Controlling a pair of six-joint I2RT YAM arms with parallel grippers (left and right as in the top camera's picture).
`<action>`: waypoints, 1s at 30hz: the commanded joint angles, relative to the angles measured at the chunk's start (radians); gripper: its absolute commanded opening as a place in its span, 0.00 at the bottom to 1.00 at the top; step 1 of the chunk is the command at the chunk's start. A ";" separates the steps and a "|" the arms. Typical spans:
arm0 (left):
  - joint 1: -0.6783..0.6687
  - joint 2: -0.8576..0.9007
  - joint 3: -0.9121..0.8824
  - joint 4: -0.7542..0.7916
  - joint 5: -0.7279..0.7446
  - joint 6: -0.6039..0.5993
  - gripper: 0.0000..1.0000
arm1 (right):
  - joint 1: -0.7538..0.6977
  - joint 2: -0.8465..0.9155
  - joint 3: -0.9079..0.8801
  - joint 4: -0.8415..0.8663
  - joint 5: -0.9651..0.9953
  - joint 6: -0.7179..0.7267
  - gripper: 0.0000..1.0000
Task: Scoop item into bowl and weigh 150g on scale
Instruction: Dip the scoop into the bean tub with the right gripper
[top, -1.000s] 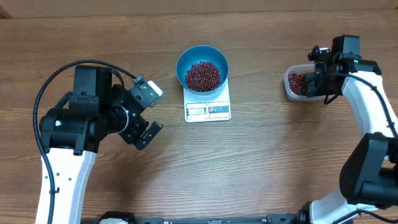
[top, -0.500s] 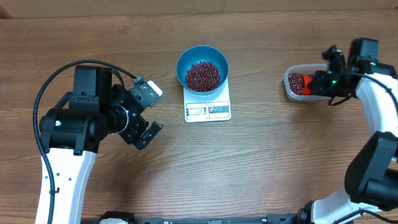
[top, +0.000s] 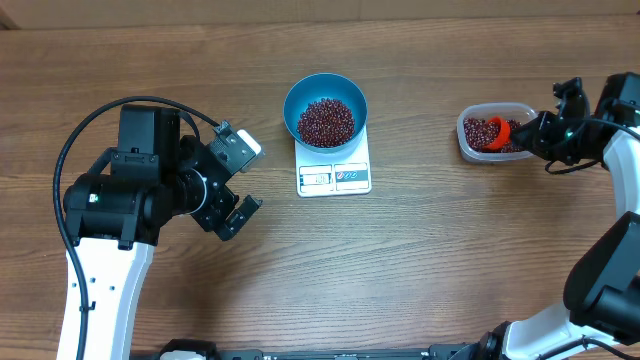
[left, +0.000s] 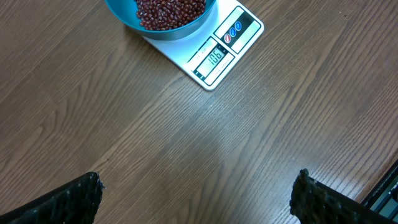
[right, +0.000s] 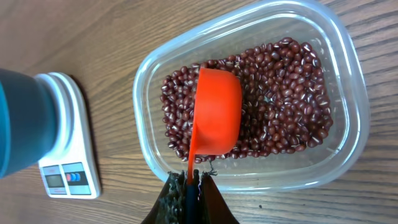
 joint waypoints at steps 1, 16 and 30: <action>-0.002 0.002 -0.005 0.000 0.000 -0.010 1.00 | -0.025 0.004 0.023 0.002 -0.084 0.015 0.04; -0.002 0.002 -0.005 0.000 0.000 -0.010 1.00 | -0.117 0.004 0.023 -0.033 -0.198 0.015 0.04; -0.002 0.002 -0.005 0.000 0.000 -0.010 0.99 | -0.134 0.004 0.023 -0.051 -0.372 0.011 0.04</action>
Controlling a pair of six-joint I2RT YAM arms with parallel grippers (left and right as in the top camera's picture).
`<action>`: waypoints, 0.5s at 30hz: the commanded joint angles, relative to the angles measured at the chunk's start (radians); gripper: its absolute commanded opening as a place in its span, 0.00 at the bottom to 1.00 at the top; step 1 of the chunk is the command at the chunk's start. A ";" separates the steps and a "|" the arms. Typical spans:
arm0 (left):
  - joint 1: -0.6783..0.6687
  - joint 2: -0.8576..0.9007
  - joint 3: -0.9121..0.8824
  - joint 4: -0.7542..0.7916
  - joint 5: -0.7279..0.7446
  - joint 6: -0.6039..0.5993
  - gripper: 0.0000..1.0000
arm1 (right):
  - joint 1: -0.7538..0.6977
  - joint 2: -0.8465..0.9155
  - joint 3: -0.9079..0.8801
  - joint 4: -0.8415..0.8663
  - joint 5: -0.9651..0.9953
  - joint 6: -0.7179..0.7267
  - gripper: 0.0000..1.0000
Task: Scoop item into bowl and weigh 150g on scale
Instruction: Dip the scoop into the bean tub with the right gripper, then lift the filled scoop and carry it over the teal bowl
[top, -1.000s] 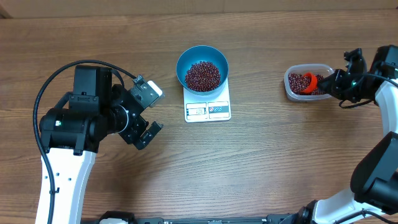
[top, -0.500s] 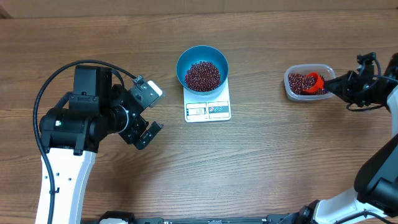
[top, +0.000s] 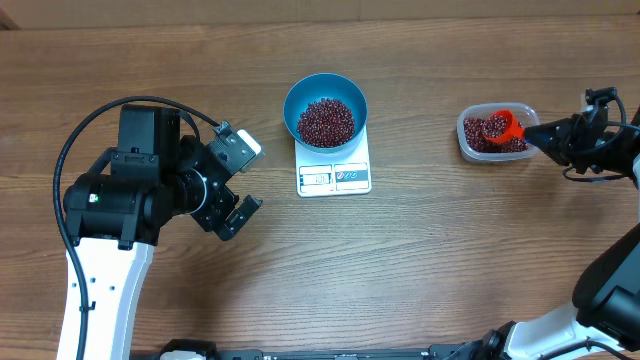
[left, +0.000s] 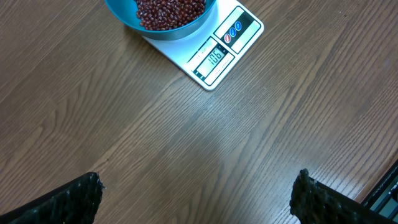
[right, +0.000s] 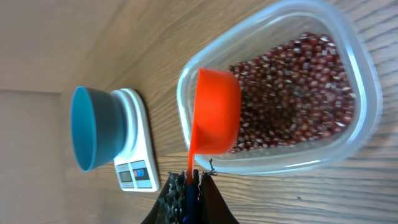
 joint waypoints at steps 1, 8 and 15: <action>-0.002 0.002 -0.005 0.001 0.000 -0.010 1.00 | -0.002 0.004 0.023 0.004 -0.104 -0.001 0.04; -0.002 0.002 -0.005 0.001 0.000 -0.010 1.00 | 0.009 0.004 0.023 0.004 -0.272 0.000 0.04; -0.002 0.002 -0.005 0.001 0.000 -0.010 0.99 | 0.085 0.004 0.024 0.004 -0.339 0.000 0.04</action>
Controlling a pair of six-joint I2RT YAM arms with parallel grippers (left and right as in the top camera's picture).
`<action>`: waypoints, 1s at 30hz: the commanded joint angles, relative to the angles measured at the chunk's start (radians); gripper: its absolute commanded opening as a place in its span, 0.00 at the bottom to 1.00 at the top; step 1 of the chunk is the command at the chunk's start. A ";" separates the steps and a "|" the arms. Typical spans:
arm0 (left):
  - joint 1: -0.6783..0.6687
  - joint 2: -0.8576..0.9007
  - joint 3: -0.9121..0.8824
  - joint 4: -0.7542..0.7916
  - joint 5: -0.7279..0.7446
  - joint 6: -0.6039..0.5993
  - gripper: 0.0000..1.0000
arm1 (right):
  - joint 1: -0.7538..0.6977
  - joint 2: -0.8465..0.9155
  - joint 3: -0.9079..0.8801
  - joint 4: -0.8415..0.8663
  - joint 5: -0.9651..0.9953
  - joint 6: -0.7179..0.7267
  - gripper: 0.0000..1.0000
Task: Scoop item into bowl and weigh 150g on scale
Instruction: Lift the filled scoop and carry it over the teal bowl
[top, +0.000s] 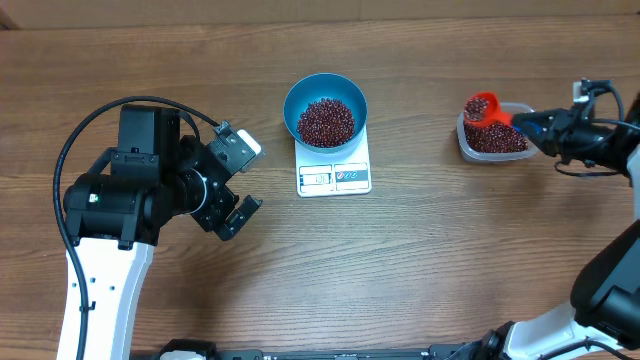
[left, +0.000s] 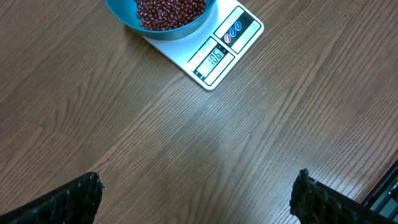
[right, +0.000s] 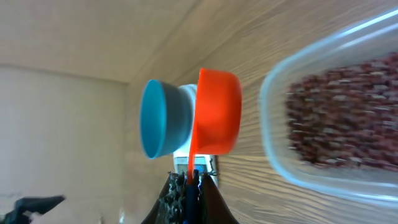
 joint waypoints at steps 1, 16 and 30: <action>-0.002 0.002 -0.005 0.001 0.000 -0.010 1.00 | 0.061 0.004 0.024 0.004 -0.080 0.000 0.04; -0.002 0.002 -0.005 0.000 0.000 -0.010 1.00 | 0.341 0.004 0.024 0.066 -0.142 0.071 0.04; -0.002 0.002 -0.005 0.000 0.000 -0.010 1.00 | 0.540 0.004 0.024 0.325 0.148 0.180 0.04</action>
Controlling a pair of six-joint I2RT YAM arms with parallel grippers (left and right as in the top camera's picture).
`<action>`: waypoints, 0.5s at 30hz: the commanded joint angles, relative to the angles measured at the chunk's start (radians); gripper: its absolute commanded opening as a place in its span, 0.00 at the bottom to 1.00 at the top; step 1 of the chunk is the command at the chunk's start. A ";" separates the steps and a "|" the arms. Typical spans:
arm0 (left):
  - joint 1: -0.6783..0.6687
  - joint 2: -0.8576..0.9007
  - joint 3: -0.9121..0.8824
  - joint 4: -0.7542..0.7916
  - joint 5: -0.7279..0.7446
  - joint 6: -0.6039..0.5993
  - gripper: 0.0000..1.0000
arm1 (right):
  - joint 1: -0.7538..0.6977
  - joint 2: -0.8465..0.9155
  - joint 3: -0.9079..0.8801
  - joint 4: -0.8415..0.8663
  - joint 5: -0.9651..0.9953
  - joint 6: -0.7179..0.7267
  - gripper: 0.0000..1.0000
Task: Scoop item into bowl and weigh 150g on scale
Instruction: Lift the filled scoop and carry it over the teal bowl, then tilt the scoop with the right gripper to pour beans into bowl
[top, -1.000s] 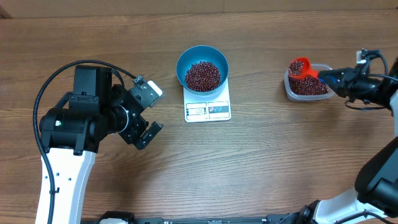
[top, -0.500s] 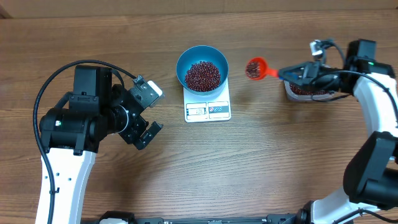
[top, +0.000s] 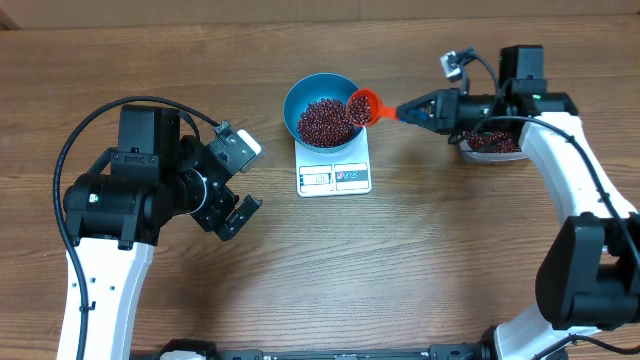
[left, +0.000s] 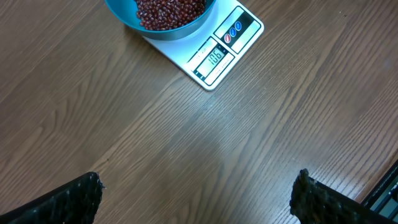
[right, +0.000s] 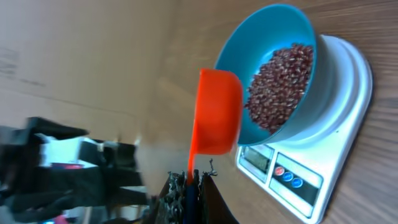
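Note:
A blue bowl holding red beans stands on the white scale, whose display reads about 106 in the left wrist view. My right gripper is shut on the handle of an orange scoop, which carries beans and hangs at the bowl's right rim. The clear tub of beans sits to the right, partly under the right arm. My left gripper is open over bare wood, left and below the scale.
The left arm's body fills the left side of the table. The right arm reaches across from the right edge over the tub.
My right gripper has moved left with the loaded scoop, from above the tub's left end to the bowl's right rim. The left arm stayed still and the scale reading is unchanged.
First the scoop lay among the beans in the tub, held by my right gripper. Then it was raised over the tub with beans inside, later at the tub's left end, and now beside the bowl on the scale. The left gripper stayed open throughout.

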 joint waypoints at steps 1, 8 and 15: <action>-0.002 0.002 -0.005 0.000 0.000 -0.010 1.00 | 0.056 0.003 0.024 0.058 0.196 0.002 0.04; -0.002 0.002 -0.005 0.000 0.000 -0.010 1.00 | 0.172 0.003 0.024 0.164 0.420 -0.190 0.04; -0.002 0.002 -0.005 0.000 0.000 -0.010 1.00 | 0.259 0.003 0.024 0.171 0.602 -0.352 0.04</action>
